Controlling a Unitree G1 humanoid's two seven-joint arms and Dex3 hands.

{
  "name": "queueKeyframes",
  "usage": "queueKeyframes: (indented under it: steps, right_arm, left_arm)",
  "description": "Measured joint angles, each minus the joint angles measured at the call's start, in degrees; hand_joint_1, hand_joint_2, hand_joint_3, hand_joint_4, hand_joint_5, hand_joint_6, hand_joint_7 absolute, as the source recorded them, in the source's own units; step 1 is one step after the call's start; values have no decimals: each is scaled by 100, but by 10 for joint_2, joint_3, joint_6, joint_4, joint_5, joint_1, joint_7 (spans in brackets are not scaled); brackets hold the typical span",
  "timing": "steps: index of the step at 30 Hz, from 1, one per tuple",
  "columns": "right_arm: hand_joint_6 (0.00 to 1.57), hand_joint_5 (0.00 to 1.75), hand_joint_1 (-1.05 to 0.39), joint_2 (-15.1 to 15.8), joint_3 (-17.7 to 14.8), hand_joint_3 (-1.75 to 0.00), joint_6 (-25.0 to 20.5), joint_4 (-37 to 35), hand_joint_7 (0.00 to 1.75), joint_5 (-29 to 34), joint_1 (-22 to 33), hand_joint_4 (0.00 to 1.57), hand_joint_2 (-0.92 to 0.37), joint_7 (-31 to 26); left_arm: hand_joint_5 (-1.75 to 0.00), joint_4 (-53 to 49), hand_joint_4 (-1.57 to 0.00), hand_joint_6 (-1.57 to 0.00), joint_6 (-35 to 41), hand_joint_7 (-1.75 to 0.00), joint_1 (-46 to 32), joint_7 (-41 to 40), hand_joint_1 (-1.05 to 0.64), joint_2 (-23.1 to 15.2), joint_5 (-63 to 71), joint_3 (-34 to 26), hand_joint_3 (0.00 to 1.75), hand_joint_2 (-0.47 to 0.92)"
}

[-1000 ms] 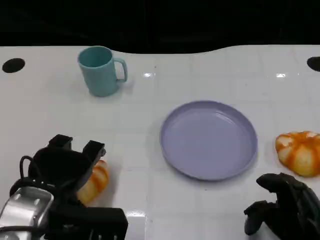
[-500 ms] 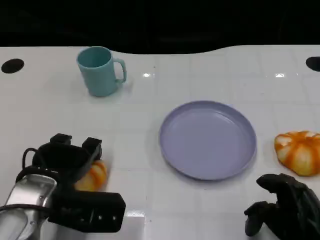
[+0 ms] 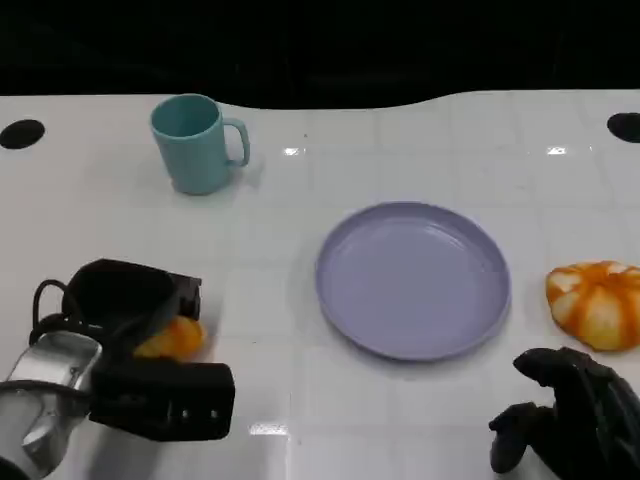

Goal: Grasp the bread from the table and place it into the plate.

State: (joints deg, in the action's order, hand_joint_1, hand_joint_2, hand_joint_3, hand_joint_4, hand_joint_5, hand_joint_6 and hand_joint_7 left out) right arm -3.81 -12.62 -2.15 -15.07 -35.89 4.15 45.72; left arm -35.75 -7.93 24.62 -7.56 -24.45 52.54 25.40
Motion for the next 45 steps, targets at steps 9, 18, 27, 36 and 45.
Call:
queueKeyframes:
  steps: [9,18,27,36,45]
  right_arm:
    - [157,63,-58,0,0,-30,0,1,23,0,1,157,-92,0]
    - [157,58,-56,1,-1,-29,0,-3,18,-1,-1,157,-92,3]
    - [157,57,-58,1,-6,-25,0,-26,19,-6,-6,157,-90,19]
    - [157,61,-54,2,-1,-21,-14,2,23,3,0,157,-90,-16]
    - [157,59,-55,5,0,-20,-32,13,24,5,5,157,-90,-21]
  left_arm:
    - [-175,-108,-157,-157,-90,-174,1,-226,-67,9,-19,11,175,38]
    - [-175,-84,-157,-157,-138,-175,-17,-314,-68,24,-77,-17,175,79]
    - [-175,-15,-157,-157,-153,-175,-20,-293,-74,42,-109,-34,175,81]
    - [-175,-51,-157,-157,-172,-175,41,-316,-81,72,-85,-24,175,83]
    - [-175,-124,-157,-153,-207,-175,107,-346,-80,126,-67,9,175,80]
